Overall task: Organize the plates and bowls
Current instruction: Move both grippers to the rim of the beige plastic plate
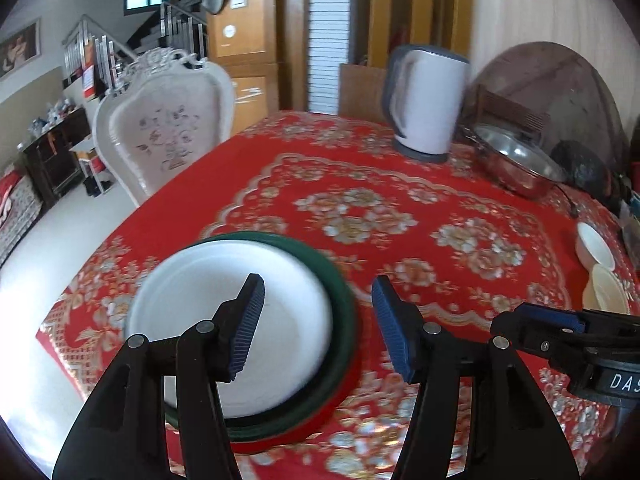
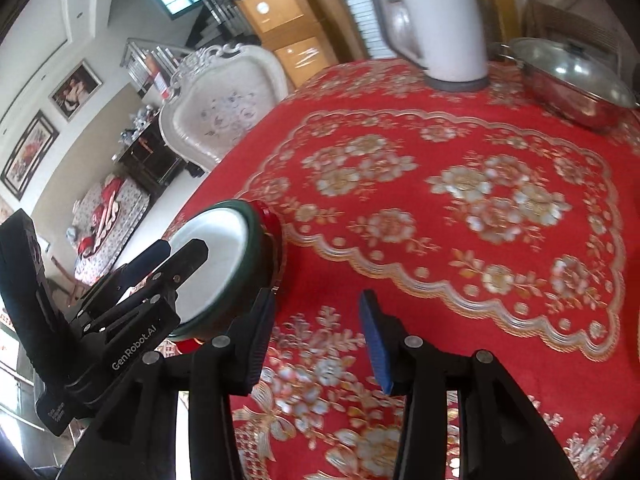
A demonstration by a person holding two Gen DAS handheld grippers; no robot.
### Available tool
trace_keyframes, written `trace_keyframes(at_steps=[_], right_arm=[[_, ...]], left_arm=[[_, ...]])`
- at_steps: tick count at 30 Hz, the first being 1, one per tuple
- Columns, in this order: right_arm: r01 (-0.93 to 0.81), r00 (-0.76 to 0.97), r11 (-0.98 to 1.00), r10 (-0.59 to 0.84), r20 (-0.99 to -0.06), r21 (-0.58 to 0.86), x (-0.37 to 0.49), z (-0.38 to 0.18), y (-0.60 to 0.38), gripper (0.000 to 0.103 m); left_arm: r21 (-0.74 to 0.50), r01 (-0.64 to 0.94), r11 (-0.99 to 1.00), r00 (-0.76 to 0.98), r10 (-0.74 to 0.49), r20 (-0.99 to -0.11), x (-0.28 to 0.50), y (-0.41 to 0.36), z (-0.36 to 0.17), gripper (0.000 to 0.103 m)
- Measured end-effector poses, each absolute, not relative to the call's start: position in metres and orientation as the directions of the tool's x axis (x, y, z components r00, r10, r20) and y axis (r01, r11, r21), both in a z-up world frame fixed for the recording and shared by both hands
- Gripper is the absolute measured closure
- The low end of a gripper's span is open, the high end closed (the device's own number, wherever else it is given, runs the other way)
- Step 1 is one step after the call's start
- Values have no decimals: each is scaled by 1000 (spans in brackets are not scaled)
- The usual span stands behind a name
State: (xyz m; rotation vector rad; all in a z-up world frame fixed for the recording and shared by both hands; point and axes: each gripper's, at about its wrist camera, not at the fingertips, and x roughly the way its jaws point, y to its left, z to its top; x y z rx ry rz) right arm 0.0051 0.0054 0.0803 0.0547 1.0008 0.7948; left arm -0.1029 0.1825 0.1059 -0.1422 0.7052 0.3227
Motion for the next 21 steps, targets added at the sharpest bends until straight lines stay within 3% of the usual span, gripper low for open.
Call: trace_keyframes(at_steps=[21], right_arm=[[-269, 509, 864, 503, -698, 426, 26, 92, -197, 55]], left_arm=[[-35, 29, 999, 722, -45, -690, -26, 0, 105, 47]])
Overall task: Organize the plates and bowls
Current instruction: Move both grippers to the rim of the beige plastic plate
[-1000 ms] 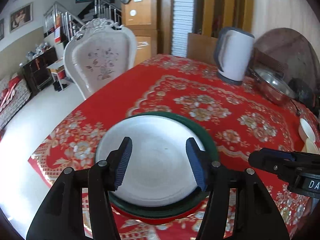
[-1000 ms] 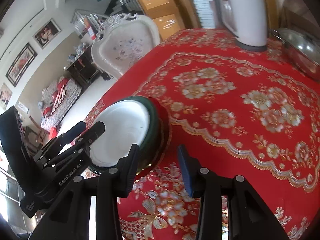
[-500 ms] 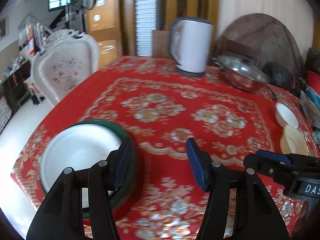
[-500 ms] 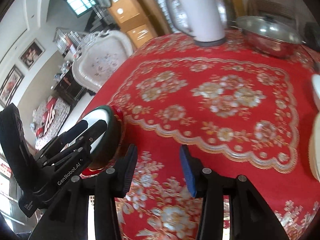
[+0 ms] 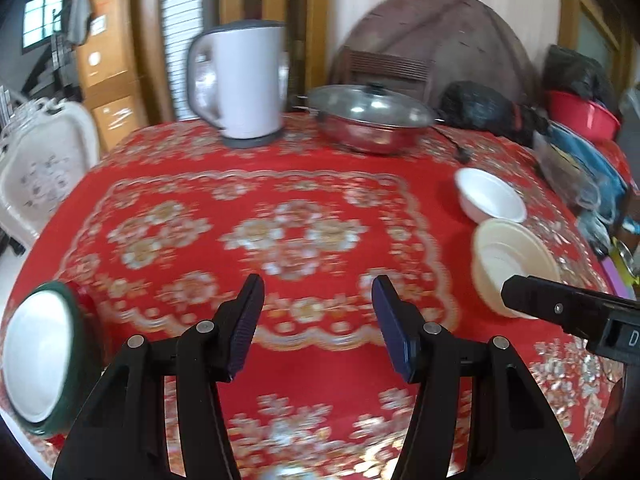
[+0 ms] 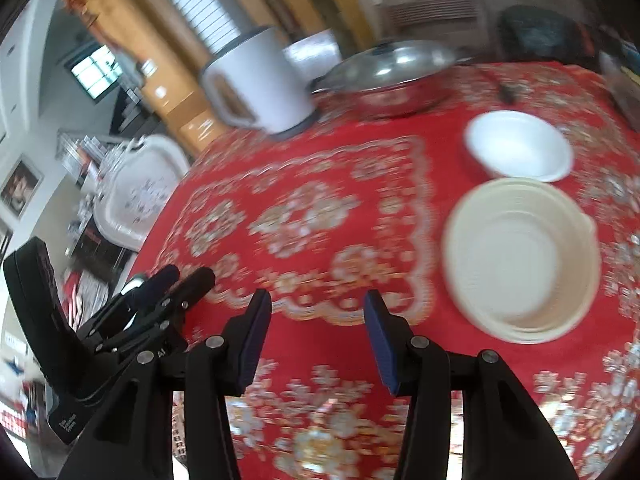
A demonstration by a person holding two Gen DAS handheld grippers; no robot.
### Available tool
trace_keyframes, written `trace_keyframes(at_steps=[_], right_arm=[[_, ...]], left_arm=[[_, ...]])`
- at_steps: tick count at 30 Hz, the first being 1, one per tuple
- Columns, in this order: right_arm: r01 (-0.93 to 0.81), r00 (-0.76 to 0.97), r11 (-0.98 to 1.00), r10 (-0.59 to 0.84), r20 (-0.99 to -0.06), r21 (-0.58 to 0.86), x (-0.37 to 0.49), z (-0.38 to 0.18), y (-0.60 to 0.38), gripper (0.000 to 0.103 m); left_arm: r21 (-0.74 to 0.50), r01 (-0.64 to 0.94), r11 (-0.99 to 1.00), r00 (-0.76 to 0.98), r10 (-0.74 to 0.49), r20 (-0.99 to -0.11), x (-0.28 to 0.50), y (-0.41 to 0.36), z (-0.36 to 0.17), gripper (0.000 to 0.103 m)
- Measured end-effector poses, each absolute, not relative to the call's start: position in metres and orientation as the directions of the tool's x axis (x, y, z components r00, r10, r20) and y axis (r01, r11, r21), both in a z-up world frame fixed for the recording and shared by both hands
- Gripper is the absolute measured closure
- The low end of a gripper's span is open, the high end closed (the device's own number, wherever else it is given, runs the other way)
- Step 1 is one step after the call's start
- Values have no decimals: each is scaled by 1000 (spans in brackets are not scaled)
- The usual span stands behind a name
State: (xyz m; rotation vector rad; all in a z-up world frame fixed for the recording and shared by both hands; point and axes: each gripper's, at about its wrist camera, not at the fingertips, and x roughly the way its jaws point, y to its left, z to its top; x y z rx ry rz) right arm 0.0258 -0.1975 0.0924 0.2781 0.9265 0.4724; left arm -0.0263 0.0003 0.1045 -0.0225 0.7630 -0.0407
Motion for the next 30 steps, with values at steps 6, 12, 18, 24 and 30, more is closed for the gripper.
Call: trace_keyframes(at_steps=[6, 12, 18, 24, 30], right_arm=[[-172, 558, 891, 440, -704, 421, 28, 89, -252, 55], [-78, 577, 899, 392, -716, 430, 31, 77, -298, 55], [4, 593, 892, 361, -719, 452, 35, 65, -338, 54], [51, 584, 884, 351, -732, 465, 41, 52, -358, 54], [80, 564, 872, 359, -743, 483, 48, 40, -370, 54]], left_arm=[[-32, 106, 994, 712, -99, -695, -9, -47, 102, 47], [-36, 159, 987, 687, -137, -714, 10, -85, 94, 47], [-50, 176, 983, 666, -157, -730, 33, -110, 86, 47], [-64, 180, 982, 641, -166, -750, 54, -124, 75, 47], [-66, 190, 979, 617, -172, -768, 66, -138, 64, 47]])
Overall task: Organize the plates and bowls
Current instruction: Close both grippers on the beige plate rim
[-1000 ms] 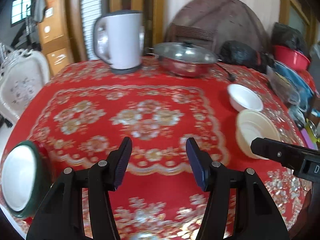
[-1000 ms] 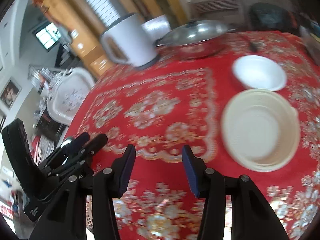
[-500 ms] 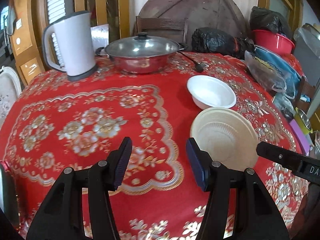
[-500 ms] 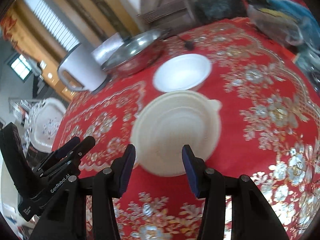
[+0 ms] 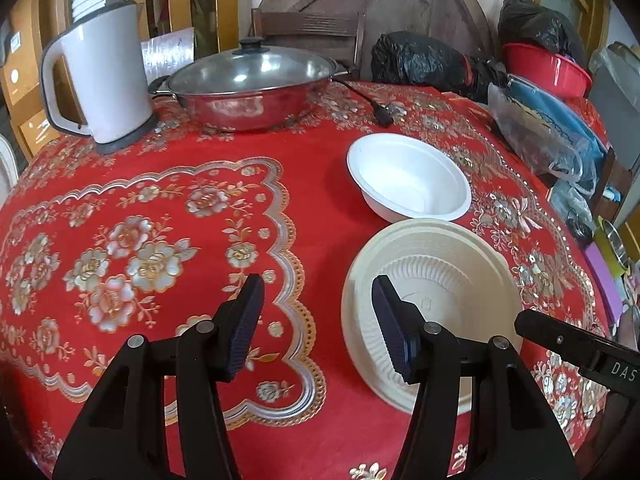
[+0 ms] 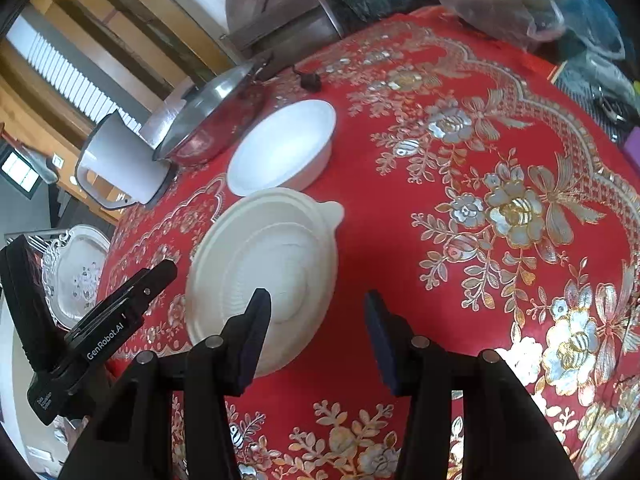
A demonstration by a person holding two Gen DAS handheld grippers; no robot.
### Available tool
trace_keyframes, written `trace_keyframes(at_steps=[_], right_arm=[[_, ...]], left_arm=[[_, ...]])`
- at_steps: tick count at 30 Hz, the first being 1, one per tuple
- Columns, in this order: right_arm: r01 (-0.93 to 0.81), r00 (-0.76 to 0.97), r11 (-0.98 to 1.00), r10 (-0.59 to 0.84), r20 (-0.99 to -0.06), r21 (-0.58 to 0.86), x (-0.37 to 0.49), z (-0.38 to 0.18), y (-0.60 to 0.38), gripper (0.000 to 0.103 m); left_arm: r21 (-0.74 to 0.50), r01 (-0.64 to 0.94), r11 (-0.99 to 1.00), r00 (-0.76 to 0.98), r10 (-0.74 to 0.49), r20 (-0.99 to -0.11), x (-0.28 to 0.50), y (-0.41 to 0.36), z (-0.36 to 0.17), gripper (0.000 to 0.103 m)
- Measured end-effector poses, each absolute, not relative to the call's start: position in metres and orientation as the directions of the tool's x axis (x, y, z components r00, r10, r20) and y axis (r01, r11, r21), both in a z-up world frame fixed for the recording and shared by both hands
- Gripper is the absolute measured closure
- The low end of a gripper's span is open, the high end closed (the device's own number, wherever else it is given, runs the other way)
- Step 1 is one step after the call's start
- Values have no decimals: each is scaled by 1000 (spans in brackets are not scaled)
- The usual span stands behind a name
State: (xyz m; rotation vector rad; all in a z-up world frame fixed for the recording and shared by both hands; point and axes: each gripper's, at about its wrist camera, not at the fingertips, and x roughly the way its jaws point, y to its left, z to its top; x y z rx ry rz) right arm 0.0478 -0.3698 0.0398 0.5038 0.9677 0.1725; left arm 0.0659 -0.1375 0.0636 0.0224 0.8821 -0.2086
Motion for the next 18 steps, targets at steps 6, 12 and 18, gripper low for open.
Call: trace_keyframes(at_steps=[6, 12, 18], right_arm=[[84, 552, 863, 375, -745, 497, 54, 31, -372, 54], [74, 535, 849, 408, -740, 523, 58, 24, -369, 54], [42, 532, 864, 406, -743, 502, 61, 20, -363, 54]], left_arm=[[-60, 203, 977, 595, -172, -785, 74, -149, 53, 47], [-59, 208, 976, 579, -171, -797, 82, -156, 46, 47], [-55, 219, 974, 559, -171, -812, 87, -162, 37, 47]])
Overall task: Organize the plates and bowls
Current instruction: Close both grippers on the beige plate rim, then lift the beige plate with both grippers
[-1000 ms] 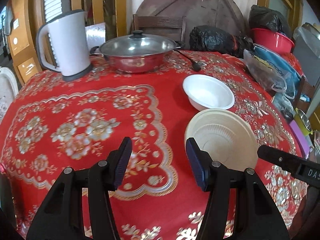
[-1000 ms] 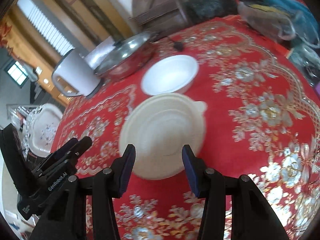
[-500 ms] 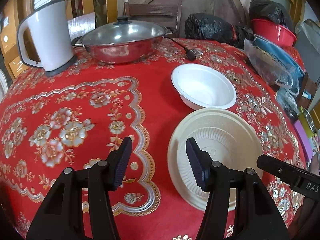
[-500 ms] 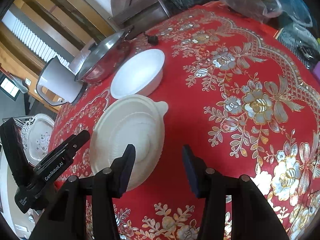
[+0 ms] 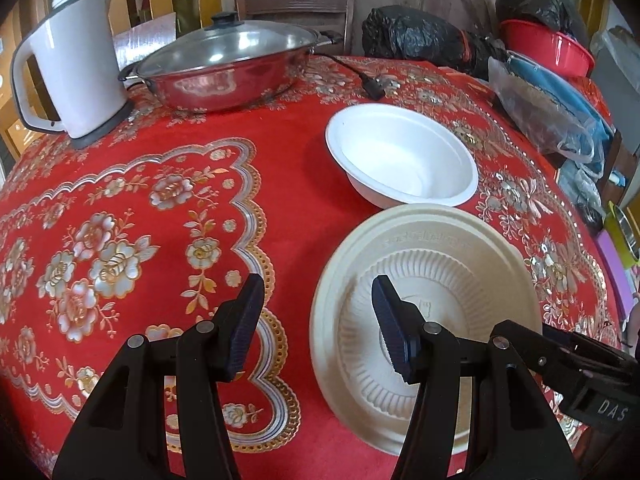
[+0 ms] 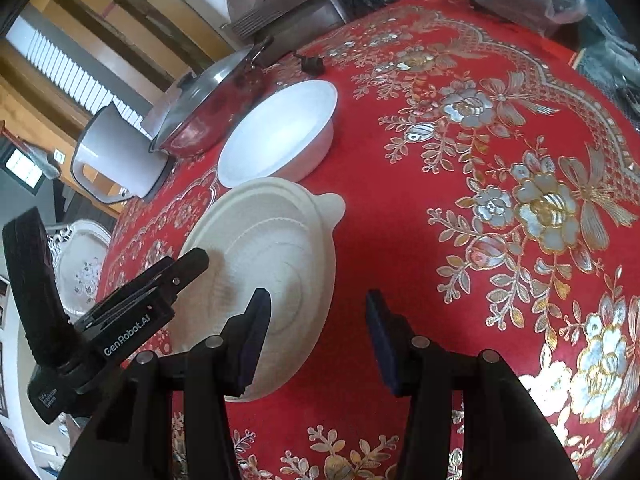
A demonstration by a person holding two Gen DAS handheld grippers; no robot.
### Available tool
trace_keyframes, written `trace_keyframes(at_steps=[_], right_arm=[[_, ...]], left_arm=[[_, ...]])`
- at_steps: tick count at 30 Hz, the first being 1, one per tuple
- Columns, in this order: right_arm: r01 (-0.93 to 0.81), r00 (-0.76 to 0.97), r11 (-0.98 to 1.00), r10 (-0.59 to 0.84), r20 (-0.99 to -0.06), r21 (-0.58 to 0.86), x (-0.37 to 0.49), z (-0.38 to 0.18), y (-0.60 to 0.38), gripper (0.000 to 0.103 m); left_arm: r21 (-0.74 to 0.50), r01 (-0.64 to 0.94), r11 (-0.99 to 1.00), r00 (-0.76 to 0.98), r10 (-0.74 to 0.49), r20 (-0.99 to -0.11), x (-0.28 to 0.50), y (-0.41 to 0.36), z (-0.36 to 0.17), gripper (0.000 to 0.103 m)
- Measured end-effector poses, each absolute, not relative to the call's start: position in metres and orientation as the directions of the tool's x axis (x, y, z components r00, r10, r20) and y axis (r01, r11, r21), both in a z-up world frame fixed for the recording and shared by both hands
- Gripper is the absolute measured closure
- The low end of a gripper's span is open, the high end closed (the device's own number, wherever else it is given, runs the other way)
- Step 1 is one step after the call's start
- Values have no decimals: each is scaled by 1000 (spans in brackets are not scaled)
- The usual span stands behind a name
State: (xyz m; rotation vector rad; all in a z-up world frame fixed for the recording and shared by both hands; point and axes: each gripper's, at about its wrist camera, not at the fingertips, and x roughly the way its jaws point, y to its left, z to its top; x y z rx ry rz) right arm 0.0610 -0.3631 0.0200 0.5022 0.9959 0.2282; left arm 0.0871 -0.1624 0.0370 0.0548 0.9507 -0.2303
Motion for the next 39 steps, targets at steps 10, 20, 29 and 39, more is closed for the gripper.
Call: trace_keyframes(at_steps=[10, 20, 29, 39], right_arm=[[7, 533, 877, 402, -744, 480, 63, 13, -357, 55], [-41, 552, 884, 409, -727, 466, 62, 16, -349, 78], [-56, 559, 887, 409, -721, 459, 58, 23, -343, 78], [-84, 538, 888, 422, -729, 452, 57, 26, -324, 78]], left_arm=[[-32, 238, 971, 544, -161, -824, 89, -171, 28, 47], [-22, 256, 966, 522, -158, -838, 88, -176, 18, 73], [-21, 237, 971, 535, -148, -831, 81, -164, 27, 76], [-8, 208, 978, 566, -127, -815, 68, -144, 41, 76]])
